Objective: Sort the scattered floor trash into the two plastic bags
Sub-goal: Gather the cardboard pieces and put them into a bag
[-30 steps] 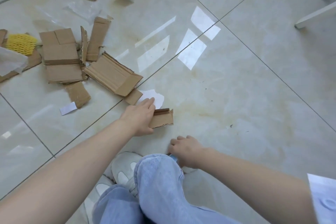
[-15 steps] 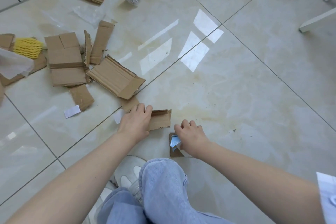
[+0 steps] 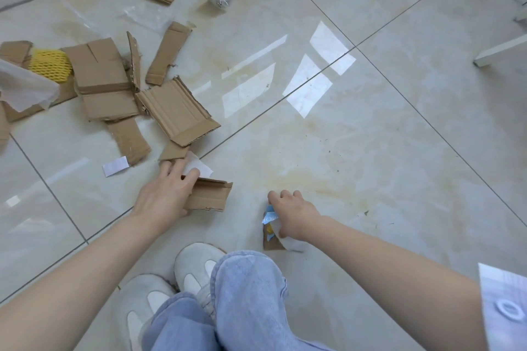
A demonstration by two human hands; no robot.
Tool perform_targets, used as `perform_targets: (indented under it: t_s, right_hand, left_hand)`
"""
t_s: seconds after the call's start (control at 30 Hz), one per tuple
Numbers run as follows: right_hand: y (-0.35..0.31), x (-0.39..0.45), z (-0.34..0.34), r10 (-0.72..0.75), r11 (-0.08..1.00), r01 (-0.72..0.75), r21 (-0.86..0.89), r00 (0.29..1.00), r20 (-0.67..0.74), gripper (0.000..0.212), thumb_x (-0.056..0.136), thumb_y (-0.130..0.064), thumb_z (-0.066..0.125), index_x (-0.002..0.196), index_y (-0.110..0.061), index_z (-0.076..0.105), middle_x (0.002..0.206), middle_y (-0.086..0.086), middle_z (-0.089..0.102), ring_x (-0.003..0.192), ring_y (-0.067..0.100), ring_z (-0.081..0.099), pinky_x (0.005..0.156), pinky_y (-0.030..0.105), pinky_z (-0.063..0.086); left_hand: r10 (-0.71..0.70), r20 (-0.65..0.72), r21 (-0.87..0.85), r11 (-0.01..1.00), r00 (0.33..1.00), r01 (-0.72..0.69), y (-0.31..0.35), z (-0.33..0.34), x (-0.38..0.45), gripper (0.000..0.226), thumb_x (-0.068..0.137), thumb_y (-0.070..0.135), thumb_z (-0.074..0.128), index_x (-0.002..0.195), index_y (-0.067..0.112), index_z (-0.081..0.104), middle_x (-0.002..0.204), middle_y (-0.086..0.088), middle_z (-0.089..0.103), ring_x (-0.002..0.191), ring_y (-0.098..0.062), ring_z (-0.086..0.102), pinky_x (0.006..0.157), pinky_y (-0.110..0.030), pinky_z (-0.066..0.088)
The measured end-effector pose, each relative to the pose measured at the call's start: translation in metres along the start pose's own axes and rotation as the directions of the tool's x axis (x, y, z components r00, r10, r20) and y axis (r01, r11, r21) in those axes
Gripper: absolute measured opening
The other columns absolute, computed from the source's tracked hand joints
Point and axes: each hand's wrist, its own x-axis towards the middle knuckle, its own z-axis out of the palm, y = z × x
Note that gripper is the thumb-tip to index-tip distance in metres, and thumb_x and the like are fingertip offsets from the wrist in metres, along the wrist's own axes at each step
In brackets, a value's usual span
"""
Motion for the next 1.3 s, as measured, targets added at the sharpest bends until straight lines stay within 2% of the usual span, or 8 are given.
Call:
perform_targets:
  t_s: [0.13,0.33,0.53,0.63,0.77,0.93,1.13,1.3]
  right_hand:
    - [0.000,0.001,-0.002,-0.005,1.000,0.006,-0.009,1.000,0.005,0.054,0.078,-0.014,0.071,0.118,-0.014,0.036,0.114,0.008,0.046,0.099,0.027,0.037,0.068,0.037,0.043]
    - [-0.005,0.002,0.000,-0.005,0.998,0.003,-0.067,1.000,-0.026,0.055,0.076,-0.014,0.071,0.119,-0.014,0.037,0.116,0.008,0.039,0.089,0.024,0.031,0.070,0.037,0.047]
    - [-0.010,0.006,-0.013,-0.042,0.995,0.042,-0.092,0.999,-0.006,0.045,0.080,-0.016,0.069,0.115,-0.013,0.042,0.110,0.012,0.053,0.092,0.033,0.057,0.068,0.035,0.041]
    - [-0.013,0.011,-0.029,-0.005,0.995,0.009,0.096,0.999,-0.045,0.041,0.078,-0.022,0.071,0.109,-0.016,0.045,0.108,0.012,0.057,0.093,0.032,0.057,0.068,0.033,0.039]
    - [-0.021,0.007,-0.064,0.003,0.925,0.057,0.375,0.988,-0.157,0.035,0.078,-0.026,0.074,0.094,-0.017,0.044,0.102,0.009,0.056,0.094,0.028,0.052,0.069,0.030,0.038]
    - [-0.051,-0.025,-0.115,-0.056,0.802,0.181,0.569,0.971,-0.230,0.029,0.081,-0.024,0.069,0.101,-0.012,0.053,0.100,0.005,0.057,0.091,0.025,0.057,0.072,0.035,0.050]
    - [-0.127,-0.088,-0.194,-0.236,0.764,0.410,0.498,0.896,-0.375,0.029,0.086,-0.018,0.062,0.112,-0.010,0.052,0.104,0.007,0.056,0.096,0.026,0.057,0.079,0.038,0.050]
    - [-0.202,-0.156,-0.237,-0.414,0.721,0.584,0.374,0.795,-0.443,0.033,0.085,-0.021,0.063,0.116,-0.014,0.056,0.106,0.004,0.059,0.096,0.024,0.058,0.079,0.038,0.052]
  left_hand:
    - [-0.011,-0.054,0.031,0.999,0.999,0.012,-0.018,-0.010,0.009,0.063,0.074,0.041,0.074,0.121,0.024,0.037,0.130,-0.004,0.033,0.117,-0.024,0.032,0.061,-0.031,0.044]
    - [0.025,0.064,-0.070,0.997,0.998,-0.021,-0.022,-0.020,0.033,0.073,0.074,0.051,0.068,0.132,0.031,0.029,0.115,-0.005,0.052,0.111,-0.027,0.046,0.069,-0.034,0.045]
    - [0.094,0.050,-0.126,0.988,0.994,-0.087,-0.007,-0.010,0.028,0.067,0.067,0.039,0.075,0.119,0.022,0.035,0.120,-0.001,0.044,0.110,-0.024,0.042,0.065,-0.033,0.044]
    - [0.108,0.020,-0.262,0.960,0.994,-0.099,-0.005,0.000,0.010,0.063,0.062,0.040,0.076,0.107,0.022,0.035,0.105,0.005,0.037,0.101,-0.019,0.038,0.067,-0.035,0.047]
    - [-0.035,-0.026,-0.529,0.849,0.999,0.016,-0.009,-0.012,-0.025,0.059,0.061,0.042,0.077,0.101,0.025,0.037,0.091,0.008,0.037,0.089,-0.018,0.041,0.064,-0.034,0.045]
    - [-0.328,-0.069,-0.740,0.650,0.942,0.172,-0.036,-0.047,-0.082,0.059,0.062,0.040,0.079,0.100,0.020,0.039,0.089,0.002,0.047,0.081,-0.021,0.050,0.061,-0.036,0.045]
    - [-0.522,-0.158,-0.824,0.538,0.838,0.180,-0.075,-0.102,-0.171,0.083,0.061,0.037,0.083,0.125,0.032,0.031,0.108,0.005,0.052,0.094,-0.021,0.052,0.070,-0.034,0.044]
    - [-0.649,-0.183,-0.822,0.513,0.739,0.247,-0.112,-0.131,-0.272,0.080,0.045,0.059,0.074,0.112,0.044,0.033,0.101,0.006,0.055,0.088,-0.022,0.056,0.073,-0.041,0.052]
